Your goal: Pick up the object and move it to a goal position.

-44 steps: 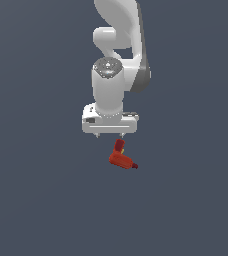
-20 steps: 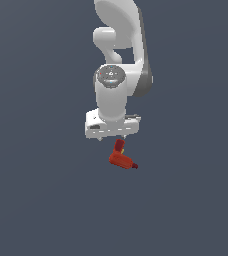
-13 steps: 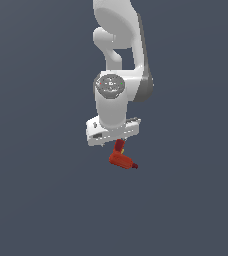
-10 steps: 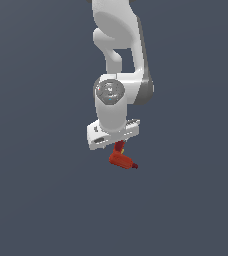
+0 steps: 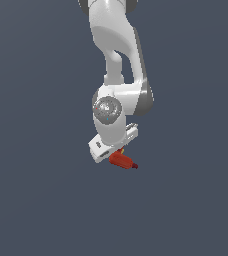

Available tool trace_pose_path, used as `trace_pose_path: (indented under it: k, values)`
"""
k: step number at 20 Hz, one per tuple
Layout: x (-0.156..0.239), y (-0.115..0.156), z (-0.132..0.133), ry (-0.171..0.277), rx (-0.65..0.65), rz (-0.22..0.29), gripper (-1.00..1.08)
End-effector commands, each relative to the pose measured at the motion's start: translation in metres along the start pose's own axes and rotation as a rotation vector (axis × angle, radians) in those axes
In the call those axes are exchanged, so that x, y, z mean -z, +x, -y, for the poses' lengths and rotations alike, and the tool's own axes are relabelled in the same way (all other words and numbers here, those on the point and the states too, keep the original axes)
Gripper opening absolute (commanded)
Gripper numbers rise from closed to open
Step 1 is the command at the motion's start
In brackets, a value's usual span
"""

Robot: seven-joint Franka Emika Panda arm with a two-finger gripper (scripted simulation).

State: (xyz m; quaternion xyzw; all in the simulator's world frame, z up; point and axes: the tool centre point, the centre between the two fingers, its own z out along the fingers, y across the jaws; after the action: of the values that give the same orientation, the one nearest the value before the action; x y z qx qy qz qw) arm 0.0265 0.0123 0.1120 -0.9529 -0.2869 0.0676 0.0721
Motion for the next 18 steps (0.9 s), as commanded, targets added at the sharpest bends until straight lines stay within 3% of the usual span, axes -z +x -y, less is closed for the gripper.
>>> trace_pose_path:
  k: [1, 18]
  values:
    - [-0.005, 0.005, -0.001, 0.024, 0.063, 0.003, 1.08]
    - [-0.038, 0.03, -0.007, 0.193, 0.459, -0.036, 1.08]
